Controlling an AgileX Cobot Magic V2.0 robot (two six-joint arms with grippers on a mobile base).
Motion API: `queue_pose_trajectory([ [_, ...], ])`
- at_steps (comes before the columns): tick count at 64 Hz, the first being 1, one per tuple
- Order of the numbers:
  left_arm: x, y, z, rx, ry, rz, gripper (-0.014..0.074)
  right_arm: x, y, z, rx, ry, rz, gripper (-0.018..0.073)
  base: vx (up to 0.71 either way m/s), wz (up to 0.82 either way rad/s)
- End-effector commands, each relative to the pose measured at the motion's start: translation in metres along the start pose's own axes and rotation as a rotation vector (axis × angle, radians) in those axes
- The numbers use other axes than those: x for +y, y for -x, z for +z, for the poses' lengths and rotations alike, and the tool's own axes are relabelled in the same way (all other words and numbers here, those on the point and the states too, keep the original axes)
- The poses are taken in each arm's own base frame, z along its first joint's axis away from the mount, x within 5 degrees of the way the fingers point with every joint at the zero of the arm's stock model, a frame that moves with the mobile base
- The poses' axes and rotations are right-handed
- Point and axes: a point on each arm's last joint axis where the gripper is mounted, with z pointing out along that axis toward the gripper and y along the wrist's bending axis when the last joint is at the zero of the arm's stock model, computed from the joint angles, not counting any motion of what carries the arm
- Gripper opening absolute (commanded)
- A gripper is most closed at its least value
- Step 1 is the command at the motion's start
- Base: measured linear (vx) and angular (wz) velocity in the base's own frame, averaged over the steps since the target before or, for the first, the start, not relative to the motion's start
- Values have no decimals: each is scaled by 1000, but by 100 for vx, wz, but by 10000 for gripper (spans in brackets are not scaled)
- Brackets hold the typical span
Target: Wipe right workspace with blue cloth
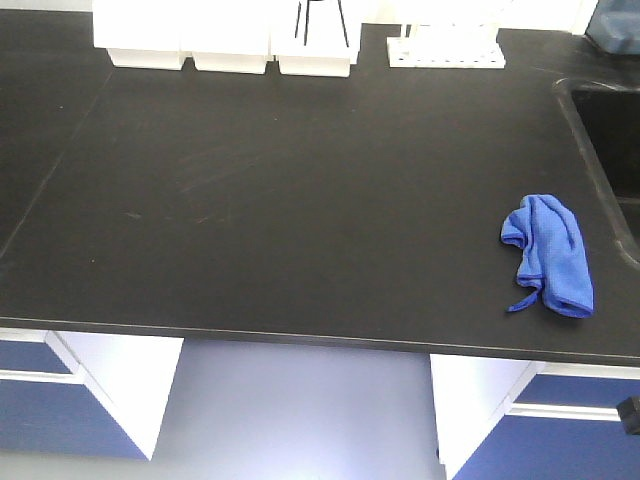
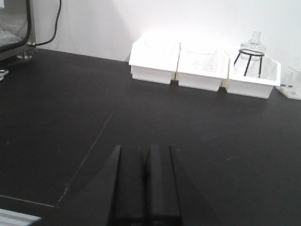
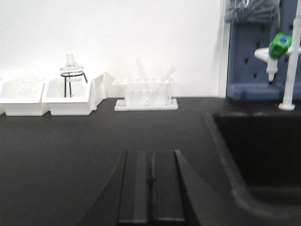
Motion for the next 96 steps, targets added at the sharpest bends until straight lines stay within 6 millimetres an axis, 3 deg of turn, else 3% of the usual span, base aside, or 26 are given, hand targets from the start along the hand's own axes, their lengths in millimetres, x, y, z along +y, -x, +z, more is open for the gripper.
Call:
queue_pose_trajectory([
  [1, 0, -2, 1, -57, -16, -15, -6, 1, 23, -2, -54, 1, 32, -3, 0, 0],
  [15, 0, -2, 1, -57, -16, -15, -6, 4, 63, 12, 153, -17, -15, 0, 0, 0],
  [27, 0, -2, 1, -57, -16, -15, -6, 3, 91, 51, 274, -34, -86, 1, 0, 0],
  [35, 0, -2, 1, -57, -16, -15, -6, 3, 95, 84, 321, -32, -132, 3, 0, 0],
  [45, 0, -2, 1, -57, -16, -15, -6, 1, 73, 124, 412, 12, -380, 6, 0, 0],
  [55, 0, -2, 1, -57, -16, -15, -6, 0, 36, 155, 556, 11, -205, 17, 0, 0],
  [68, 0, -2, 1, -57, -16, -15, -6, 1, 7, 173, 640, -4, -61, 115, 0, 0],
  [86, 0, -2, 1, -57, -16, -15, -6, -3, 9, 186, 591, 0, -47, 484, 0, 0],
  [96, 0, -2, 1, -57, -16, -15, -6, -29, 15, 205, 587, -136, 74, 538, 0, 0],
])
